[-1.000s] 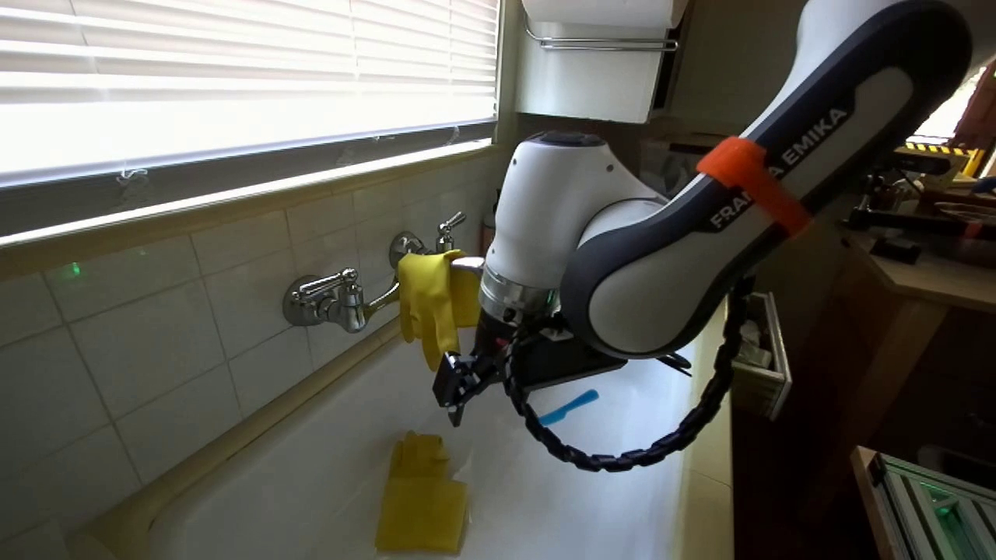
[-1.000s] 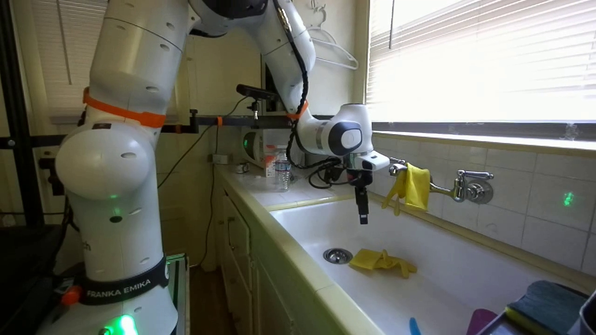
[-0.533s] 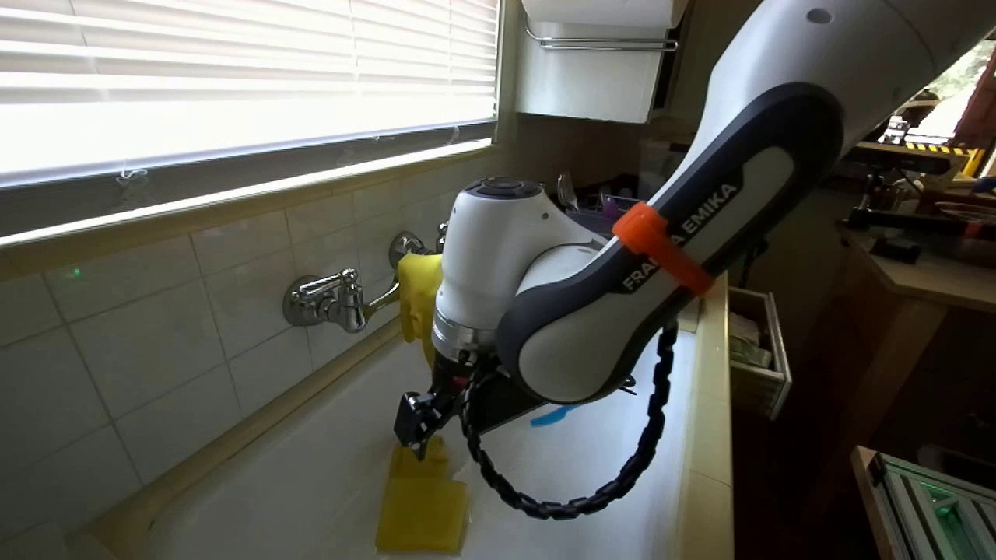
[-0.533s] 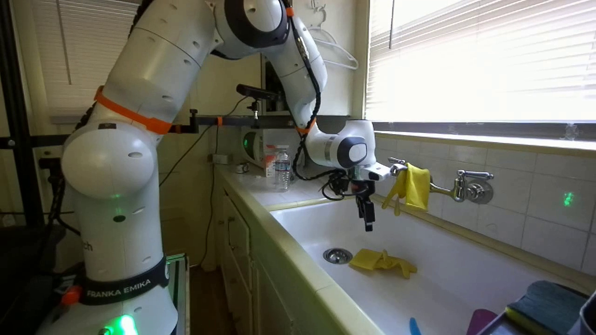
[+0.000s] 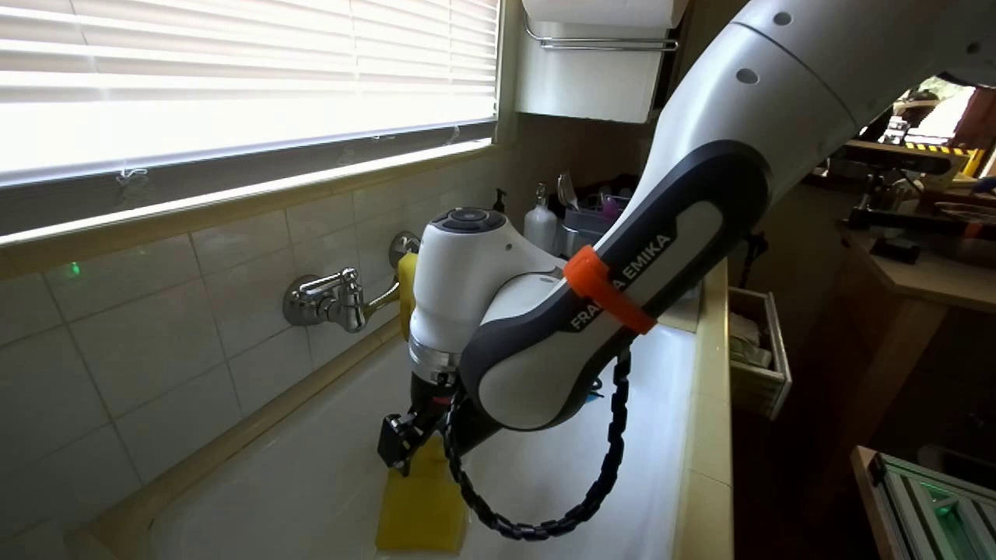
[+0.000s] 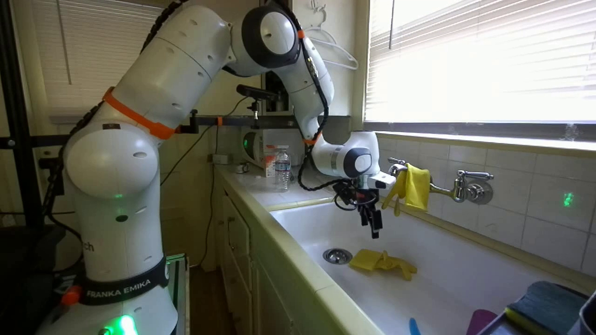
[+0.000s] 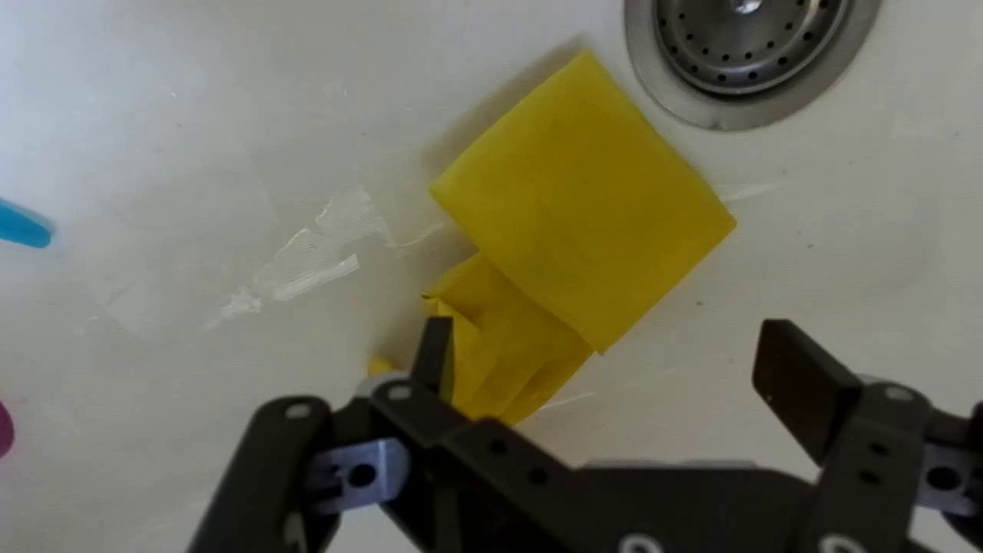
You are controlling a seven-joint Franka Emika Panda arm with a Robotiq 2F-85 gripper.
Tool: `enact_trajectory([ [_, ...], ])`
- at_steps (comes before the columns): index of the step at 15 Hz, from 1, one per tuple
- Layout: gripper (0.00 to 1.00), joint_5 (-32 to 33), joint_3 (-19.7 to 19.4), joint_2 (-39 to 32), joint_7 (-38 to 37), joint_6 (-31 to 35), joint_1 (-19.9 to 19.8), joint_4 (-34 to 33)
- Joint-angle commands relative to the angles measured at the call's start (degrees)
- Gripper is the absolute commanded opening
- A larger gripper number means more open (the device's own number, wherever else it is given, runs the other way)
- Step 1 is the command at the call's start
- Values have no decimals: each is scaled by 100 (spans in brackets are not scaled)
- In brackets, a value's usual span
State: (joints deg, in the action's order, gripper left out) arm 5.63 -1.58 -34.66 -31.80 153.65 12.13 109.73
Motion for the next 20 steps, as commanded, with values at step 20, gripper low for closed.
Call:
enact_trajectory([
  [20, 100, -9, 89, -1901, 2239, -1434, -24, -2405],
])
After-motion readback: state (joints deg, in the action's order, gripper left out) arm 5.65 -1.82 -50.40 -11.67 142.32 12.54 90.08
